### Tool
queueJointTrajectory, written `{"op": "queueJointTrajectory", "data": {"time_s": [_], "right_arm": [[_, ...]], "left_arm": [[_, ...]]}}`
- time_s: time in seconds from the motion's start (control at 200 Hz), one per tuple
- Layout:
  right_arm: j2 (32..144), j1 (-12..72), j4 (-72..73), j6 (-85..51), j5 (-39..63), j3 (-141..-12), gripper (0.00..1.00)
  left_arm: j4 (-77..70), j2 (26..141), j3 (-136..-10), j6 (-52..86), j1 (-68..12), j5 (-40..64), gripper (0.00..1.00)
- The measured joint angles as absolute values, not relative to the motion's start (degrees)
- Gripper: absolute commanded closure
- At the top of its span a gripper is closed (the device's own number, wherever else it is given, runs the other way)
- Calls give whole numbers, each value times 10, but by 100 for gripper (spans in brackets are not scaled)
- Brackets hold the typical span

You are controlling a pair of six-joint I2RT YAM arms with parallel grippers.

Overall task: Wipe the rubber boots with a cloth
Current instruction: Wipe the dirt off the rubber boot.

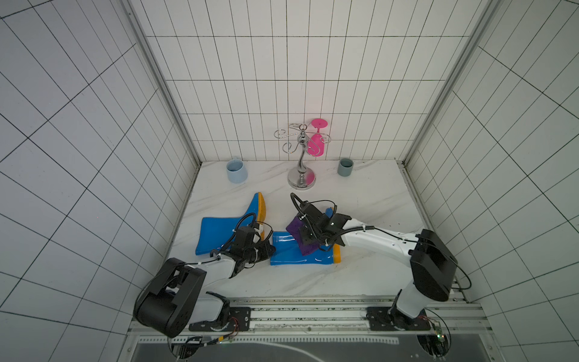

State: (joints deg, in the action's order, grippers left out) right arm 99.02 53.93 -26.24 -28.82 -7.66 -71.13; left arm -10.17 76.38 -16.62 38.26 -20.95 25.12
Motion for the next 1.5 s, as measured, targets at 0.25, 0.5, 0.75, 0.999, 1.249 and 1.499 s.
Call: {"op": "queueJointTrajectory", "data": {"time_s": [0.25, 0.5, 0.75, 0.999, 1.249, 1.499], "right_arm": [[1098, 568, -292, -248, -43, -832, 100], [1163, 586, -326, -219, 7, -877, 100], [1180, 582, -353, -213, 11, -888, 100], [1080, 549, -366, -220, -11, -790, 100], [979, 497, -379, -227, -44, -673, 100], [880, 434, -389, -222, -62, -621, 100]], "left_arm": [[-133, 768, -152, 388, -208, 257, 100], [-170, 776, -139, 393, -201, 270, 100], [-176, 770, -131, 397, -200, 269, 100], [-178, 769, -129, 397, -200, 270, 100], [-178, 769, -129, 397, -200, 270, 100], [-178, 769, -129, 397, -200, 270, 100]]}}
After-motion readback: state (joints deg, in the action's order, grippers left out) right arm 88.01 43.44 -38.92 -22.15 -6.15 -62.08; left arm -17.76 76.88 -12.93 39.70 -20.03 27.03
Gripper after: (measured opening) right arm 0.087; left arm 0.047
